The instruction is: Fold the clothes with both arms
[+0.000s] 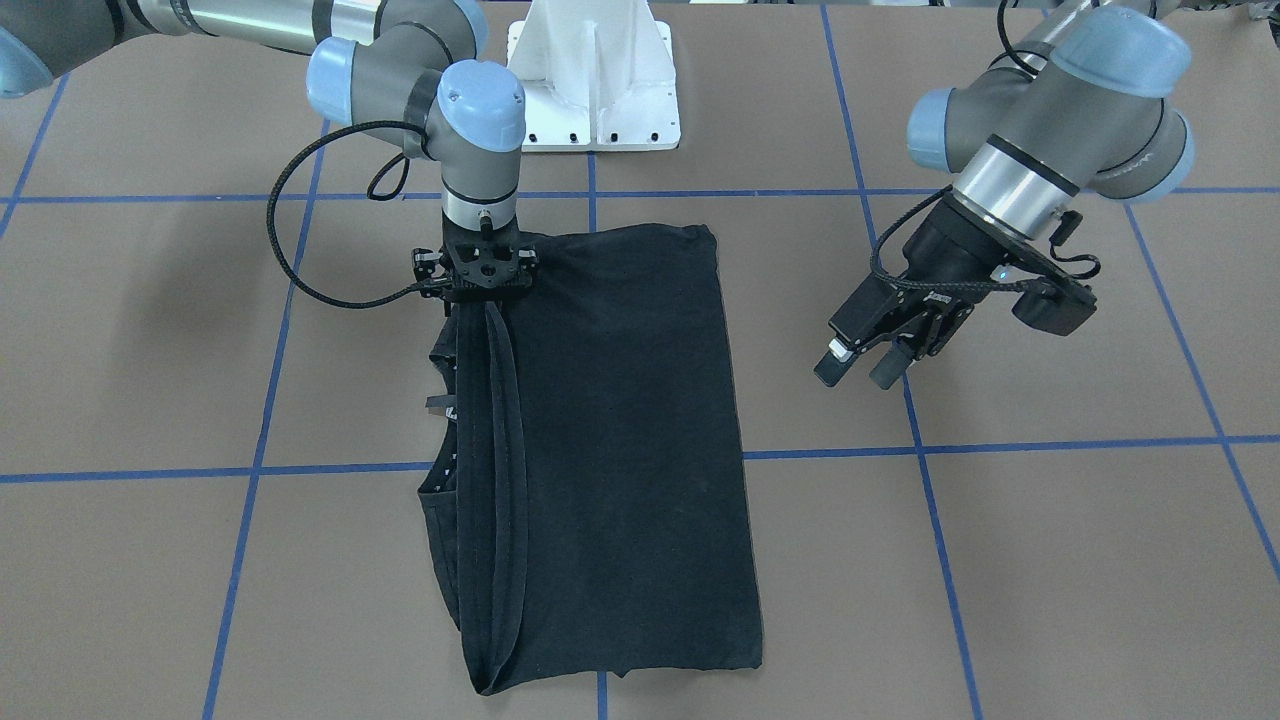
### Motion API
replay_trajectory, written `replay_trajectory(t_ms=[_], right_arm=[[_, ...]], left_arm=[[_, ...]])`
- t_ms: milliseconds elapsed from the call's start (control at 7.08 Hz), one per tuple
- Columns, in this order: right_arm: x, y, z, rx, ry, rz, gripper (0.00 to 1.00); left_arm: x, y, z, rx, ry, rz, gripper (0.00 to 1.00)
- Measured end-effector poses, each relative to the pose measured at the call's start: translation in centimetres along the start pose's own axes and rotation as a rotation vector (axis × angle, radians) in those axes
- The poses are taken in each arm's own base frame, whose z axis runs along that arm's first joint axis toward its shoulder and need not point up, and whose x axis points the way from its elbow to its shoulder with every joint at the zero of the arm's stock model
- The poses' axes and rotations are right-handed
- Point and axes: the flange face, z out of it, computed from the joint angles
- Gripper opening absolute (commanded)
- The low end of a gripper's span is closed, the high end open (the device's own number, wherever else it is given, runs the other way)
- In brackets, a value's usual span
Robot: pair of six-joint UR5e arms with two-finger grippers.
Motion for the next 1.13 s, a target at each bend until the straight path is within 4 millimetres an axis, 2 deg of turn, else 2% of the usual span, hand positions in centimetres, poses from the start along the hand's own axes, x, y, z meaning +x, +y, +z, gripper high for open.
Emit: replay_trajectory(t_ms=[282,706,847,1129], right_arm=[[0.5,-0.4,0.6,-0.004,0.015,-0.010,0.72],[3.3,-1.9,0.3,0.004,0.024,-0.040,0.72],[3.1,-2.3,-0.3,0.010,0.018,-0.043,0.72],[1.2,-3.4,-0.9,0.016,0.010,-0.039,0.73]], left_arm=[[0.1,0.0,-0.1,0.000,0.003,0.000,0.99],[0.2,0.0,-0.2,0.000,0.004,0.000,0.99],[0.1,0.0,-0.2,0.000,0.003,0.000,0.99],[0.0,0.0,-0.1,0.000,0.002,-0.001,0.99]])
